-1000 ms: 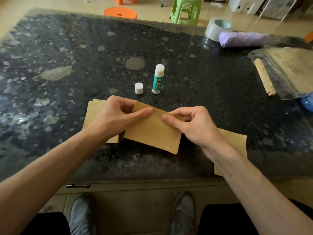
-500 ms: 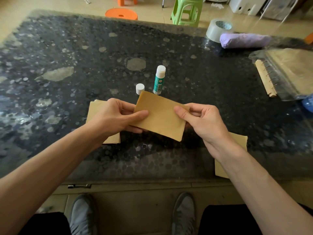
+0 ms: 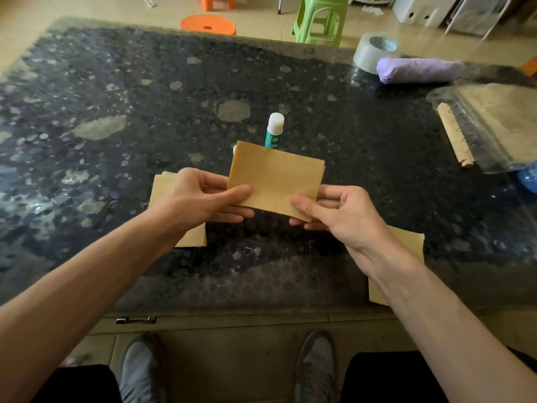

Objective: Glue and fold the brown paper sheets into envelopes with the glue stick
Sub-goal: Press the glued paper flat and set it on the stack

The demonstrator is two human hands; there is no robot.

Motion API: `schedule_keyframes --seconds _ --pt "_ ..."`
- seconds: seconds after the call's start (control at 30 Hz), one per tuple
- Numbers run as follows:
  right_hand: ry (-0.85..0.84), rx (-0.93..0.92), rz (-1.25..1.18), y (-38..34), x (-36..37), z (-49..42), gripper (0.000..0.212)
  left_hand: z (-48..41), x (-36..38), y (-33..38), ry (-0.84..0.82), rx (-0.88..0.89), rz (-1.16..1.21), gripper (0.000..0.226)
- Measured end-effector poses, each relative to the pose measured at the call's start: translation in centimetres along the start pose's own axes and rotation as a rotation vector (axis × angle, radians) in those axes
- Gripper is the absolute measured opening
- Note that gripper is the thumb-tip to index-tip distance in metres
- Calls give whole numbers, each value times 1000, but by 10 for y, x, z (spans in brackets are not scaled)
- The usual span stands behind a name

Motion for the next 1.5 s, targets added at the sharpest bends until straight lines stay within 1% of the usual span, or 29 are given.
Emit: schedule_keyframes --seconds 0.07,0.13,0.17,0.23,0.3,0.37,0.43,0.53,0.6,0.67,0.73,0.83,0.97,1.1,1.13,1.2,1.27,1.3,1.37,1.43,1.5 --pt "2 -2 12 0 0 0 33 -2 0 -2 0 12 0 24" --pt "-20 -12 15 0 -2 0 42 -3 1 -2 5 27 -20 21" --pt "-22 -37 23 0 -4 0 47 -5 2 -2 9 39 -57 18" --pt "4 -118 87 -2 -11 -2 54 -7 5 0 -8 83 -213 11" --pt "-1 -237 239 -7 -18 -1 48 -10 13 2 -75 144 -373 12" --pt "-54 -286 340 -10 -23 6 35 -12 23 5 -138 196 -446 14" --pt "-77 -262 351 -8 -29 15 25 -14 35 9 -169 239 -469 14" --pt "-17 -181 293 -7 -47 26 19 -18 59 17 -175 289 -413 14" --pt "85 -89 230 -8 -64 33 22 -23 75 20 -158 288 -328 22" --pt "204 -11 194 -6 -85 42 28 -28 90 23 -152 286 -321 32" --pt "289 45 171 -1 -105 52 35 -32 104 22 -166 301 -348 32" --pt "354 129 249 9 -128 69 41 -35 121 15 -195 291 -401 30" --pt "339 197 309 16 -142 85 34 -36 141 7 -237 262 -451 31" --pt "315 201 353 16 -143 87 41 -36 157 4 -227 310 -502 30" --pt "307 202 399 17 -143 87 44 -36 160 3 -204 339 -522 31" --pt "317 197 594 18 -142 84 54 -37 164 2 -152 399 -601 35" --pt "351 177 799 20 -144 82 66 -37 168 -2 -111 447 -740 44" --pt "358 167 861 21 -145 81 71 -37 169 -4 -87 469 -814 49" --pt "338 167 908 22 -147 79 77 -36 173 -10 -27 509 -920 61" --pt "299 178 905 24 -146 77 77 -36 178 -15 28 516 -993 73" --pt "266 179 906 25 -141 76 77 -36 183 -18 68 507 -1065 79"
Point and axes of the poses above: each hand's wrist, its own z-axis away from the middle knuckle, its own x-axis out of the palm, y = z × x, the point moved 1 cm from there along -z, towards the middle knuckle, and after that the axes turned 10 degrees about -x, right-handed, at the moved point
